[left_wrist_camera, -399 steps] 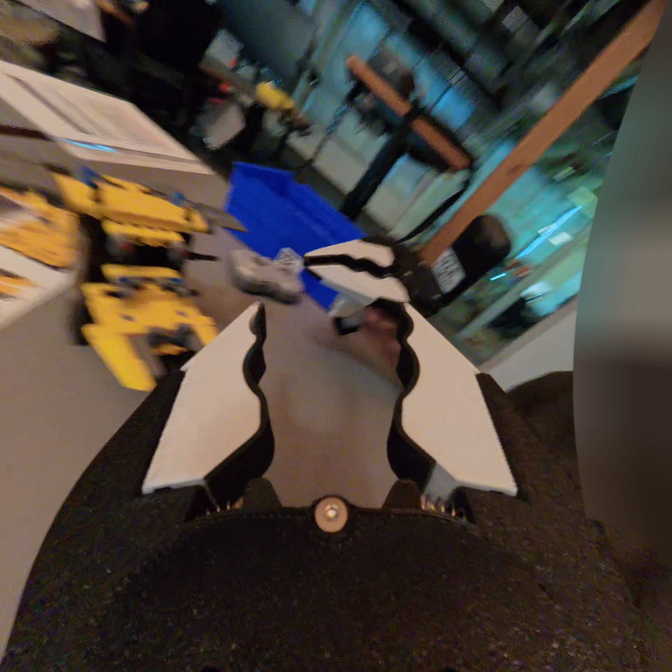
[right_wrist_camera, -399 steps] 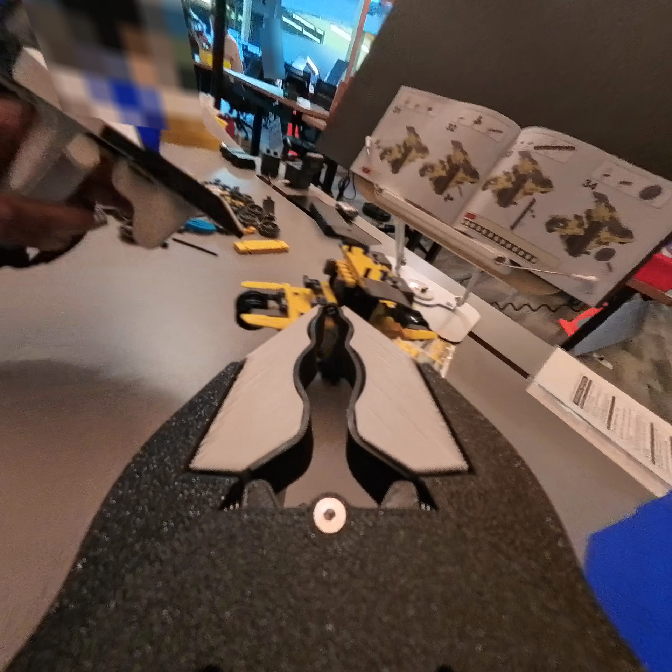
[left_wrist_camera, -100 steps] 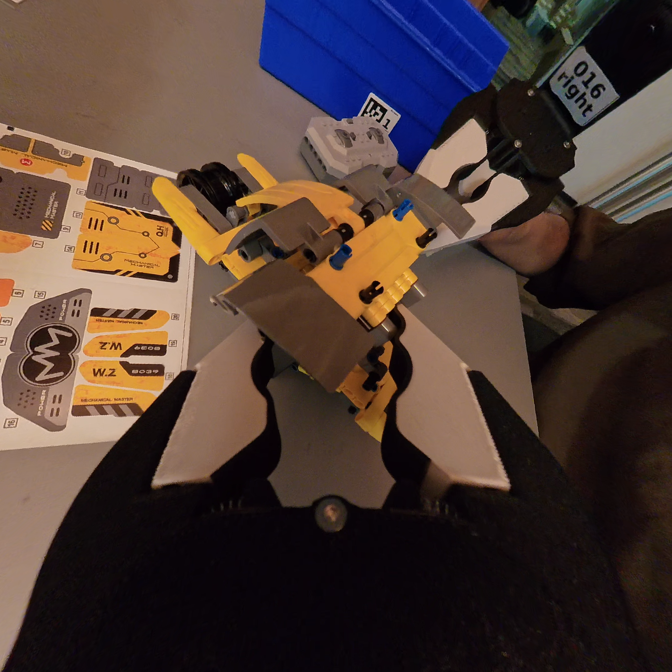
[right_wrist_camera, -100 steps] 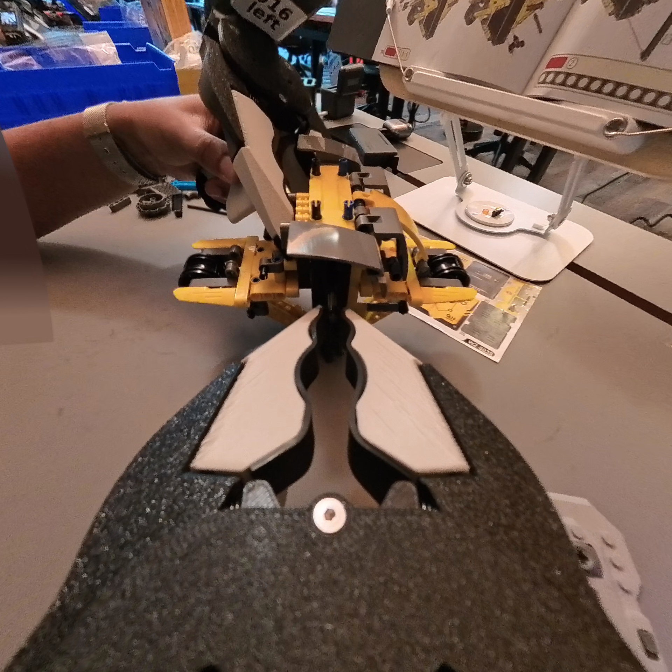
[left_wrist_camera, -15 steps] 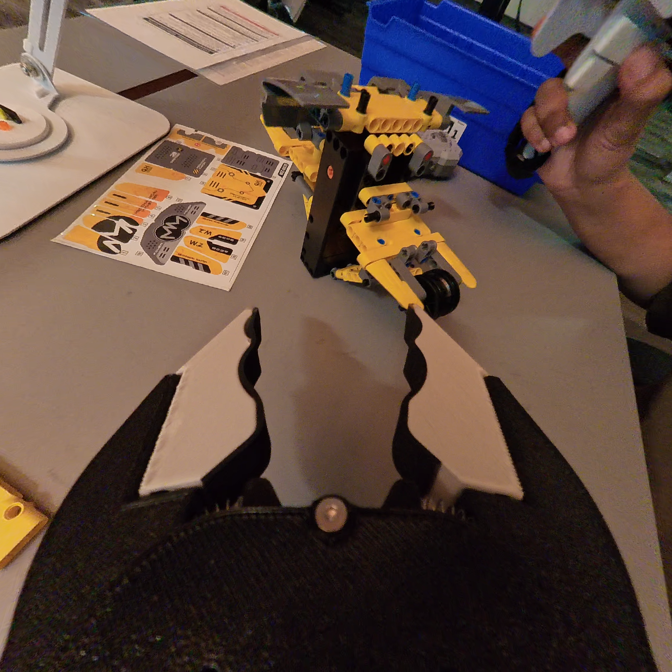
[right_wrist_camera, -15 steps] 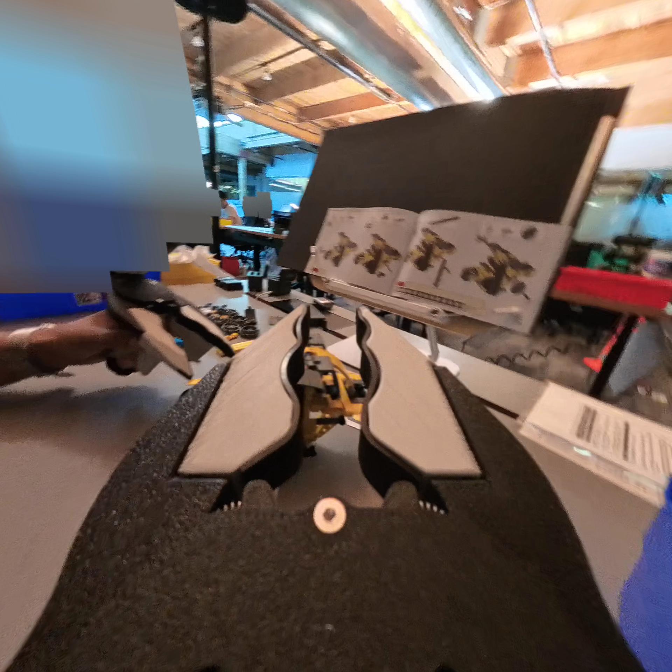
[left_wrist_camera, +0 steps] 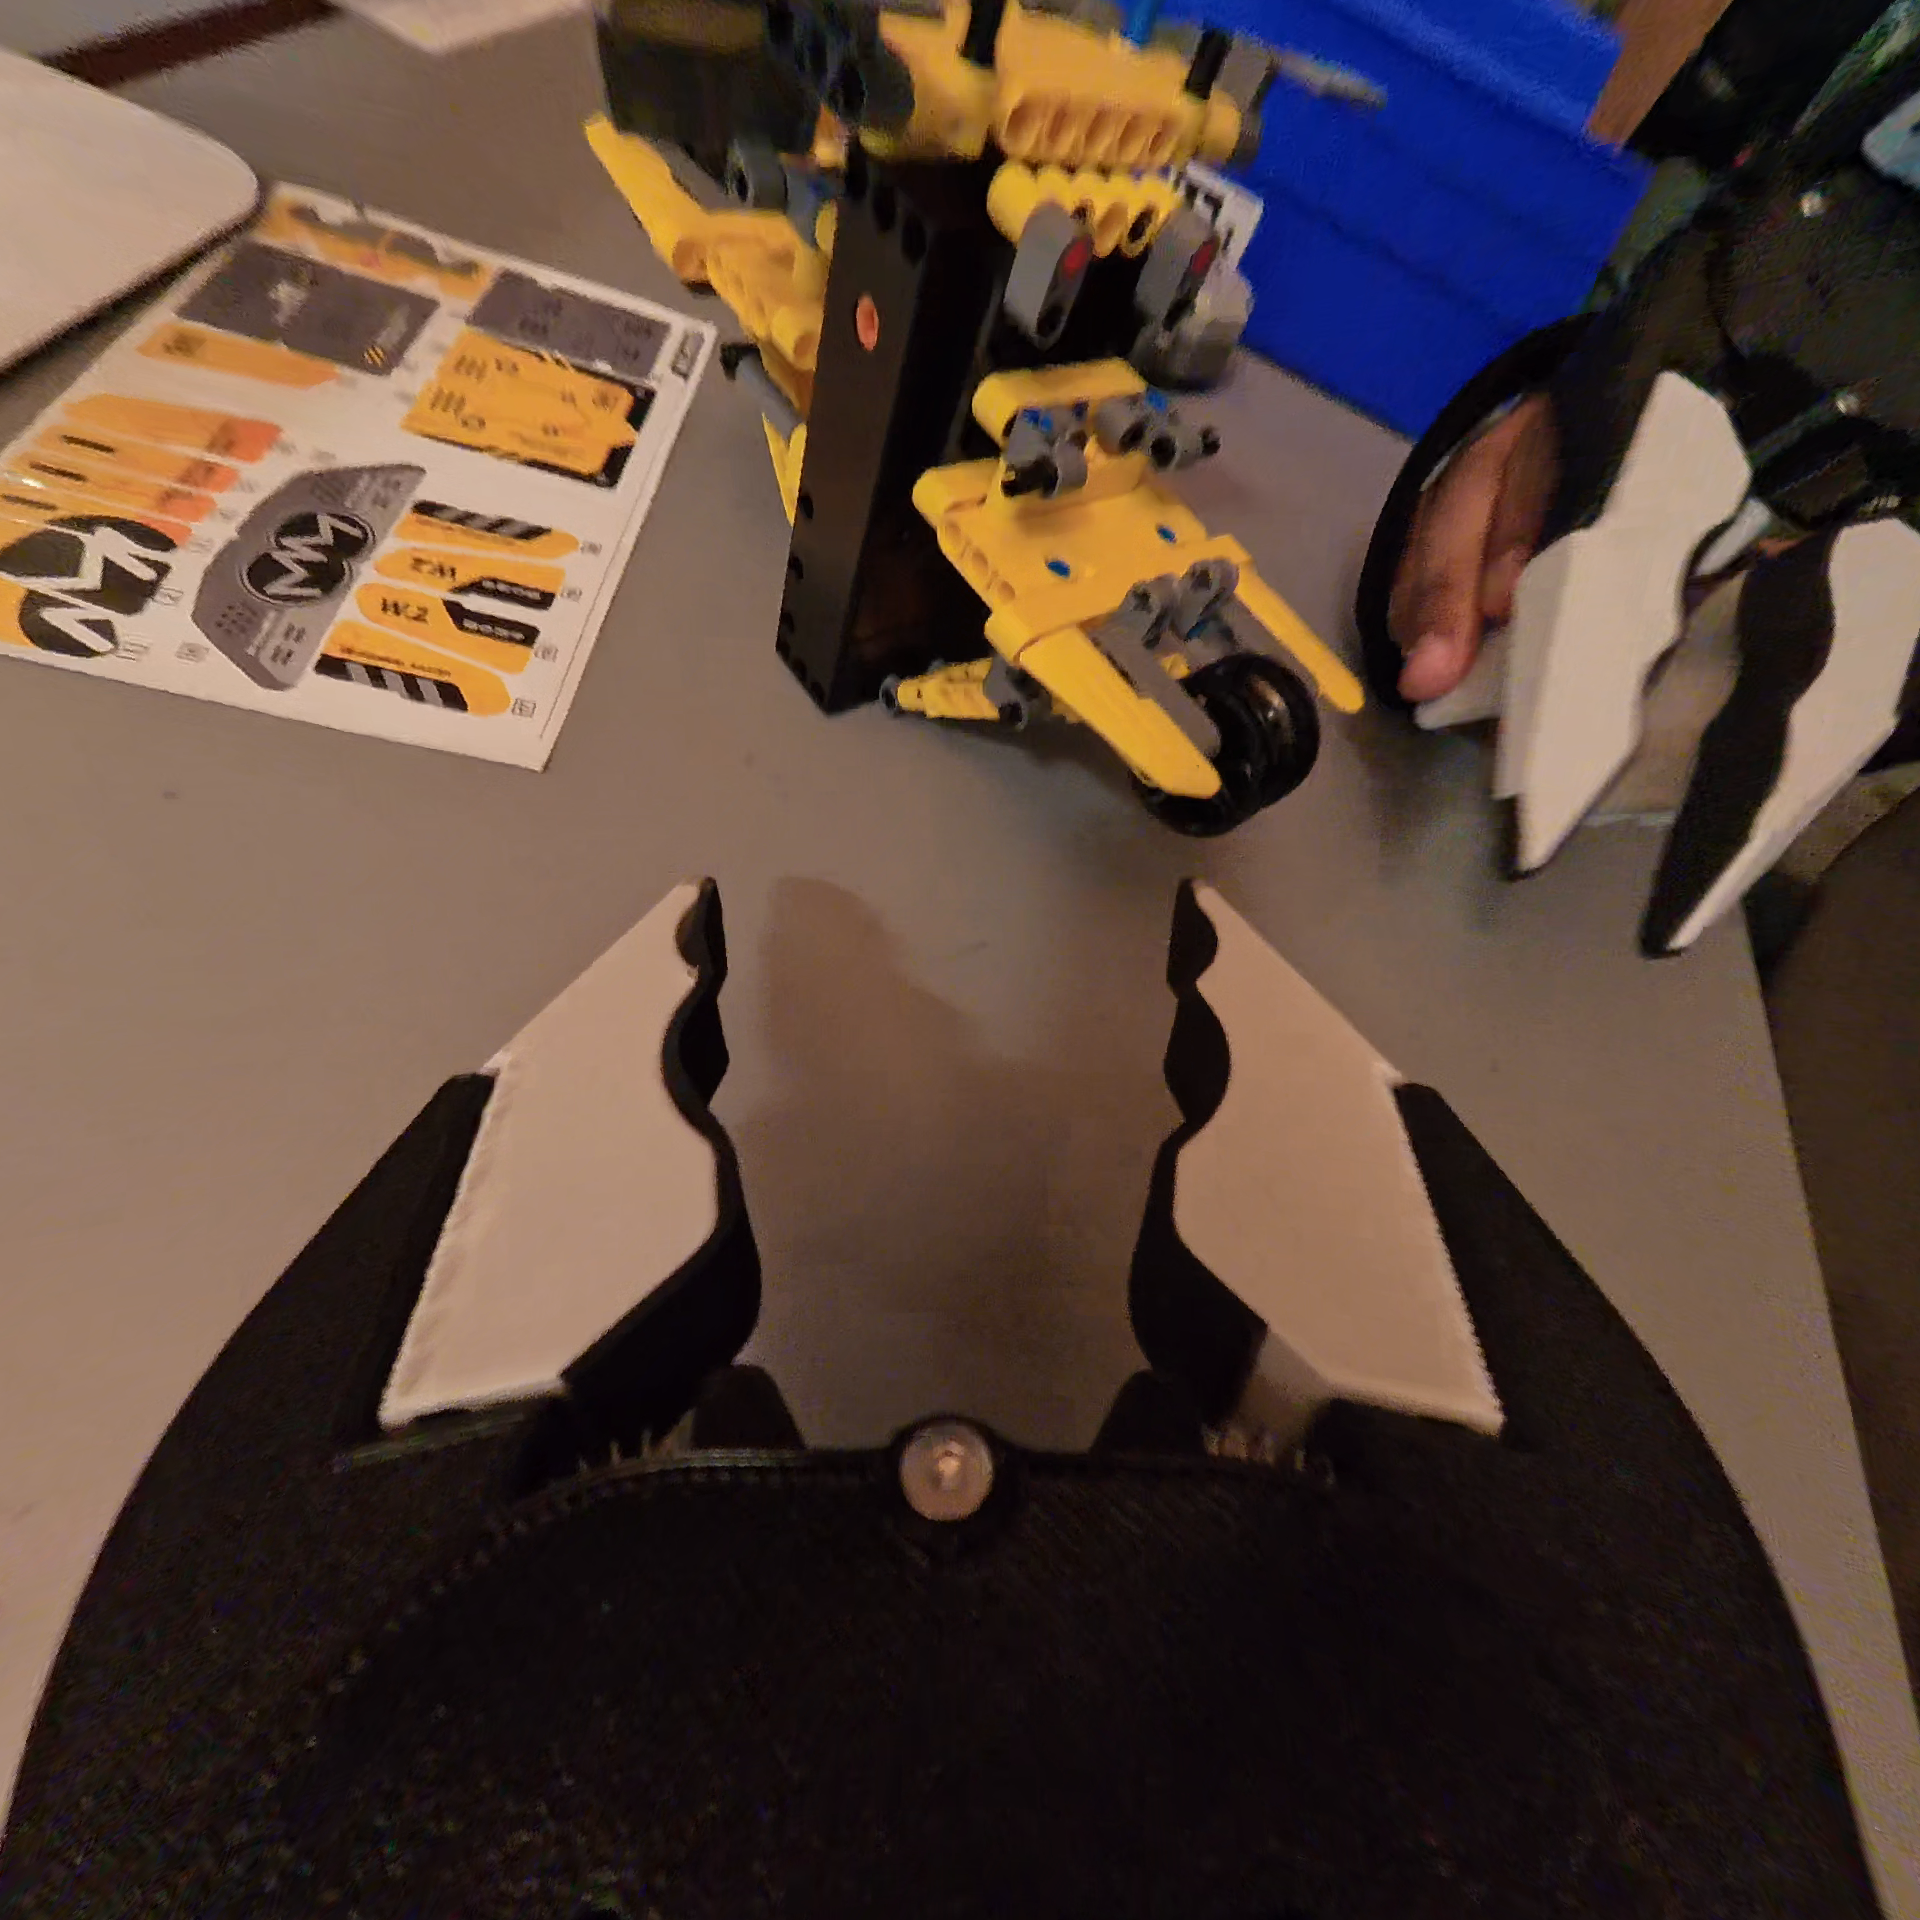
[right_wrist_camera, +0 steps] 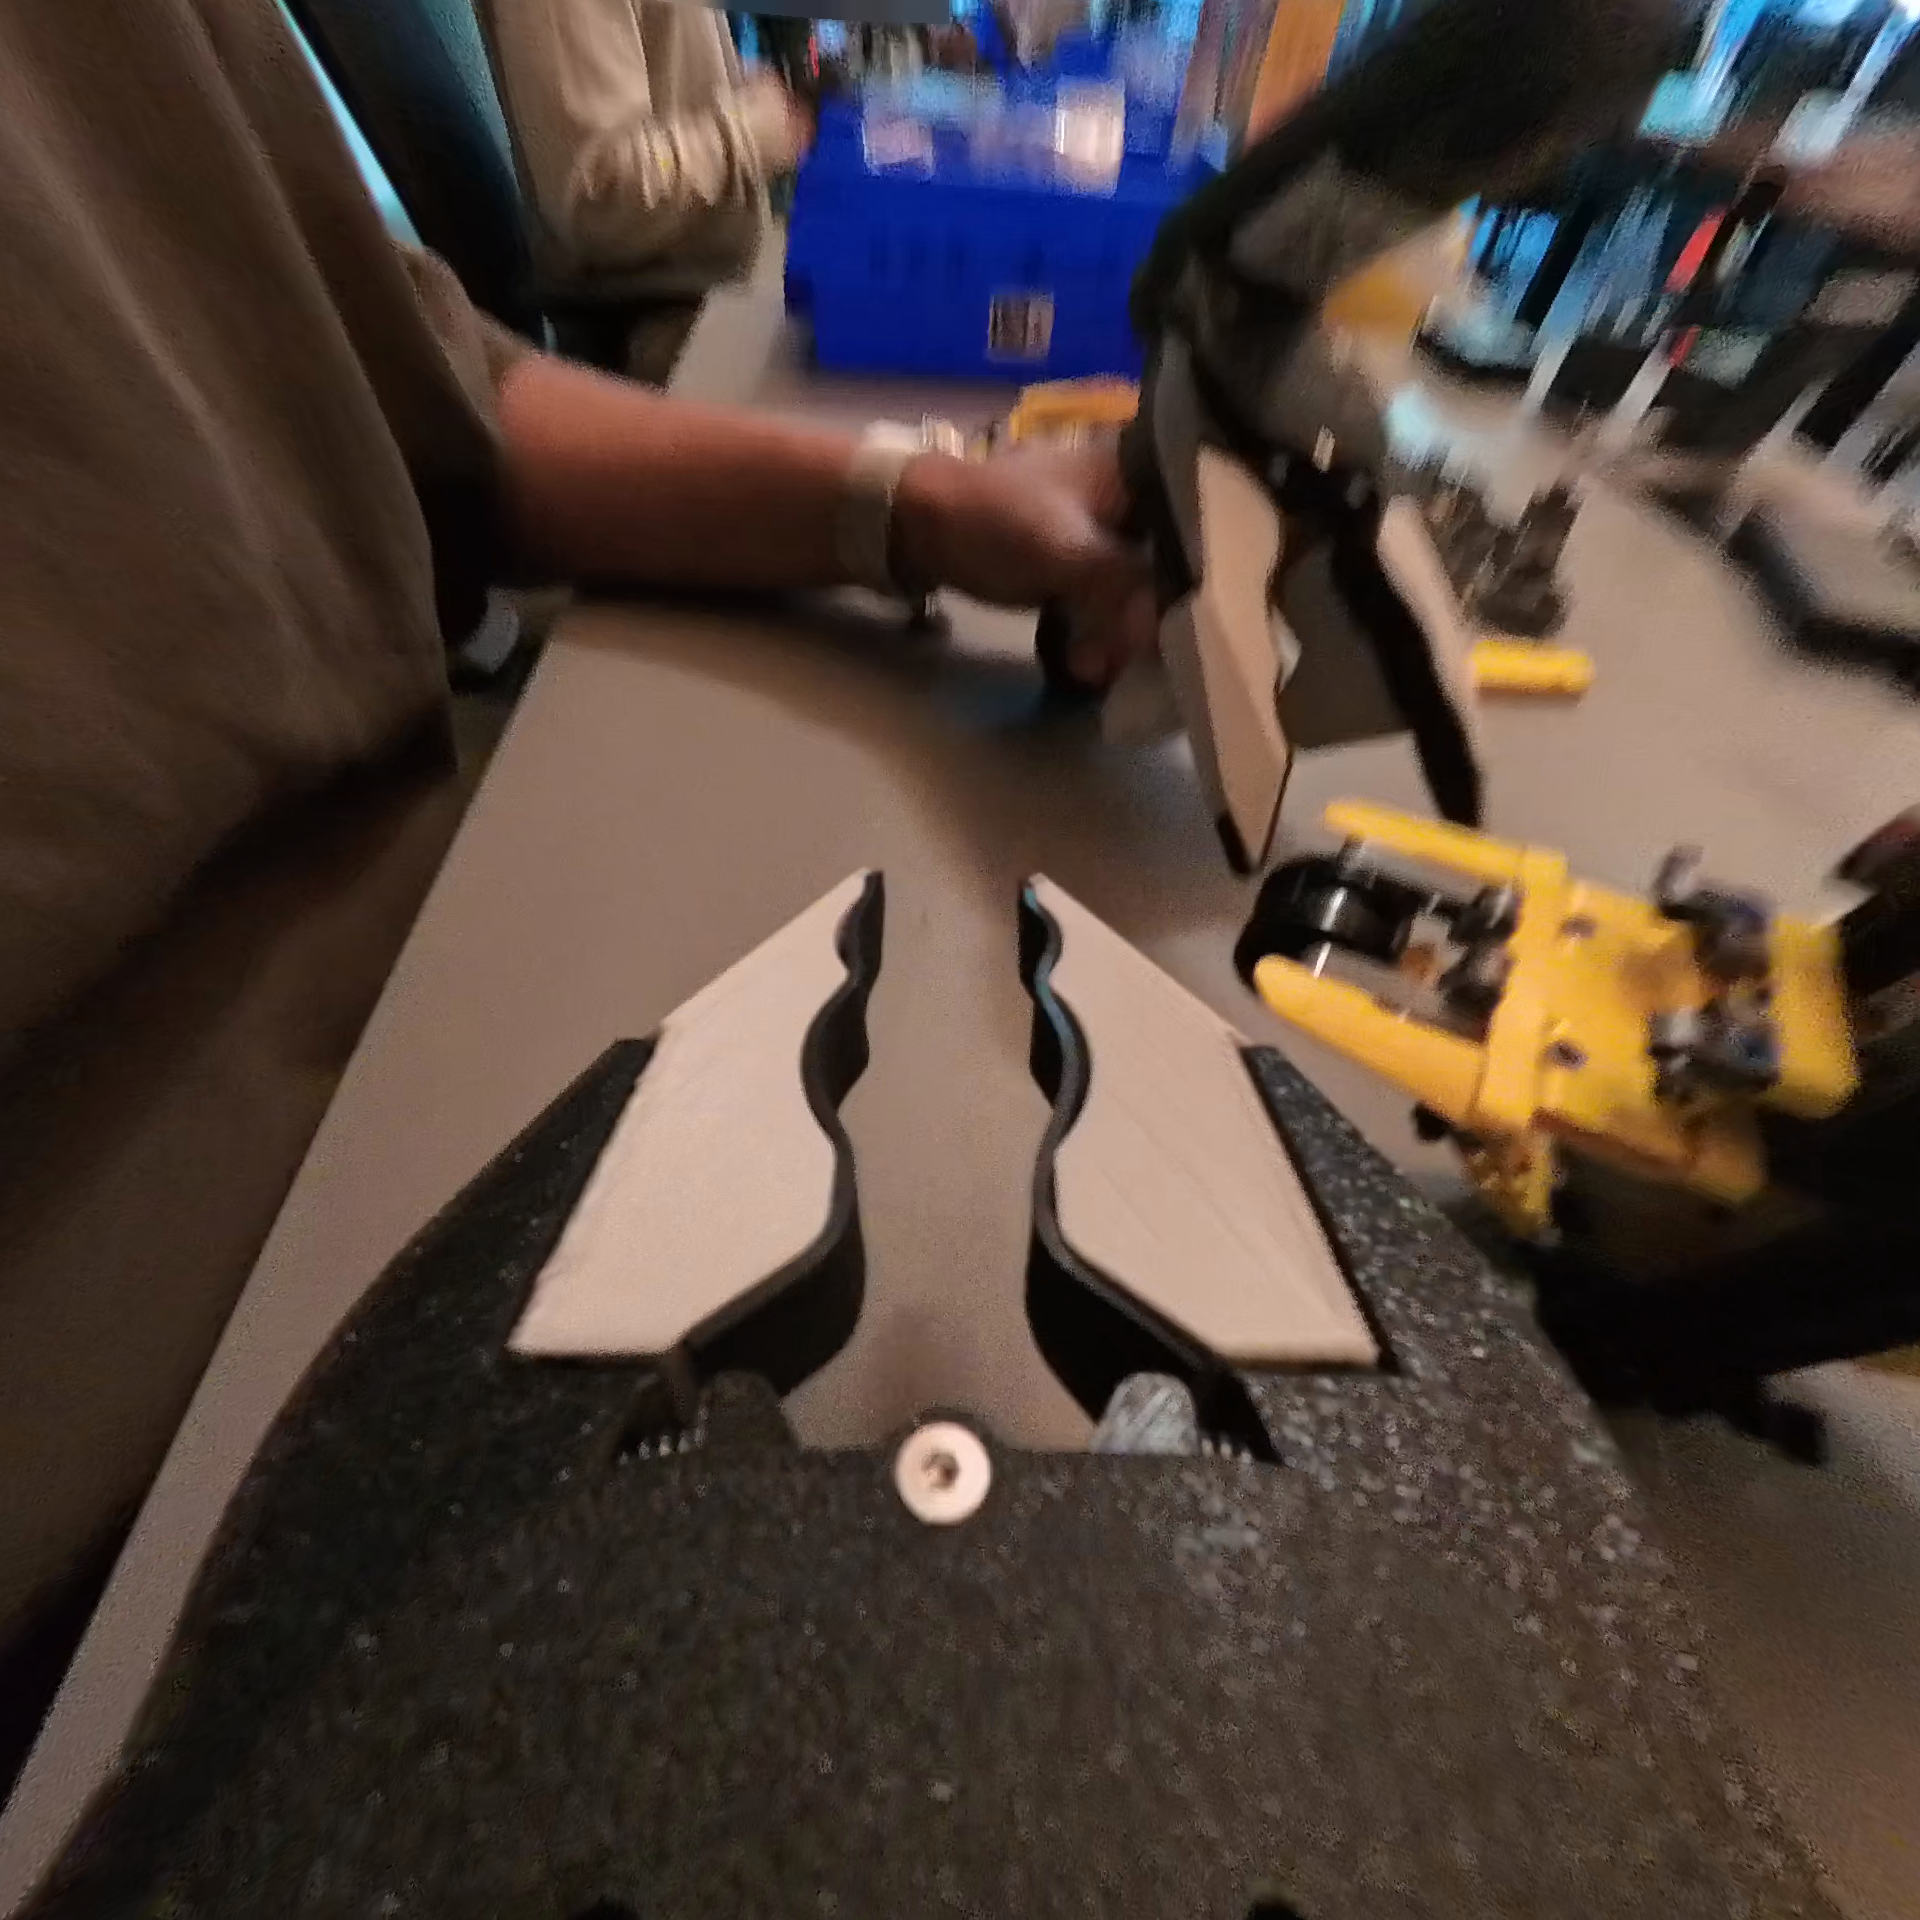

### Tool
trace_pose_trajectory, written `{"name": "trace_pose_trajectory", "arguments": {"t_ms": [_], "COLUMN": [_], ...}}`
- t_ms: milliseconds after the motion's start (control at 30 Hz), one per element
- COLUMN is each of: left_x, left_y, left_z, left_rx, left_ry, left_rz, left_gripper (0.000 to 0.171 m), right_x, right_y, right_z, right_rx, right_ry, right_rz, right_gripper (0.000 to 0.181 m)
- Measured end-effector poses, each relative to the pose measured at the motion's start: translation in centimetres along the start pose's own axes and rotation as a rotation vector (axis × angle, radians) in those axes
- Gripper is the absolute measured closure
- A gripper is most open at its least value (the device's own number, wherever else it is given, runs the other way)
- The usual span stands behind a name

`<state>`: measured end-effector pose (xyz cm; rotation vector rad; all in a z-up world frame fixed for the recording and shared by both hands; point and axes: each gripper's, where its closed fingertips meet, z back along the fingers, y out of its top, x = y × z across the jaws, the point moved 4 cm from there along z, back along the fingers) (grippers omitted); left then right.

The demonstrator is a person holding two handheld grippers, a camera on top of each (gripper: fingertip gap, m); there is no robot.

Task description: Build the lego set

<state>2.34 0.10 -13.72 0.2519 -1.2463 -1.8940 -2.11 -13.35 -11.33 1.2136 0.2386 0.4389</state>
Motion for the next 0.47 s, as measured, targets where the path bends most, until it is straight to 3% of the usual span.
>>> {"name": "trace_pose_trajectory", "arguments": {"t_ms": [100, 467], "left_x": [0.2, 0.1], "left_y": [-0.4, -1.1], "left_z": [-0.5, -1.3], "left_rx": [-0.043, -0.123], "left_ry": [0.022, 0.053], "left_rz": [-0.040, -0.052], "left_gripper": [0.090, 0.089], "right_x": [0.8, 2.4], "right_y": [-1.0, -0.8], "right_z": [-0.4, 0.4], "right_rx": [-0.091, -0.029], "right_ry": [0.008, -0.010], "right_rz": [-0.101, -0.225], "right_gripper": [0.147, 0.146]}}
